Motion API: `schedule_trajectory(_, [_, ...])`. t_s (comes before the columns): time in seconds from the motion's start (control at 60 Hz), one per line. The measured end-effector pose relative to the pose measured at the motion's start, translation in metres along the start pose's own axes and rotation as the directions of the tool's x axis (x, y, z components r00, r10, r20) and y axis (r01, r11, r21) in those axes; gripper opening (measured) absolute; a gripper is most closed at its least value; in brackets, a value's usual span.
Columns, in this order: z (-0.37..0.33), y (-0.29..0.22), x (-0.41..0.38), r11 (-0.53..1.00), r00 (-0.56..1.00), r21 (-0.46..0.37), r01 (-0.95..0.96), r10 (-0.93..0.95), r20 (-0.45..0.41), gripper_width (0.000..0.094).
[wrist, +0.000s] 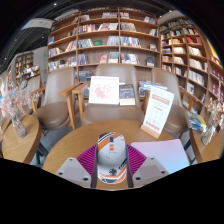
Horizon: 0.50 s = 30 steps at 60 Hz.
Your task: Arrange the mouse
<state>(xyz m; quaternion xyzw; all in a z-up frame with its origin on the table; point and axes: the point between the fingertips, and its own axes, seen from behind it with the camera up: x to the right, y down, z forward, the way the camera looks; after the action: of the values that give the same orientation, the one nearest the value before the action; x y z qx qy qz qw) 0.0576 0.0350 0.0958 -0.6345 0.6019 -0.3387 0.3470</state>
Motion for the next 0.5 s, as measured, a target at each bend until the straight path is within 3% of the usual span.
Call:
schedule_trajectory(0.233, [0.027, 0.022, 0.153, 0.999, 0.992, -0.038, -0.005, 0.0, -0.129, 0.0408])
schedule_trajectory(0.5, [0.058, 0.078, 0.207, 0.994, 0.992, -0.099, -0.052, 0.039, -0.122, 0.0427])
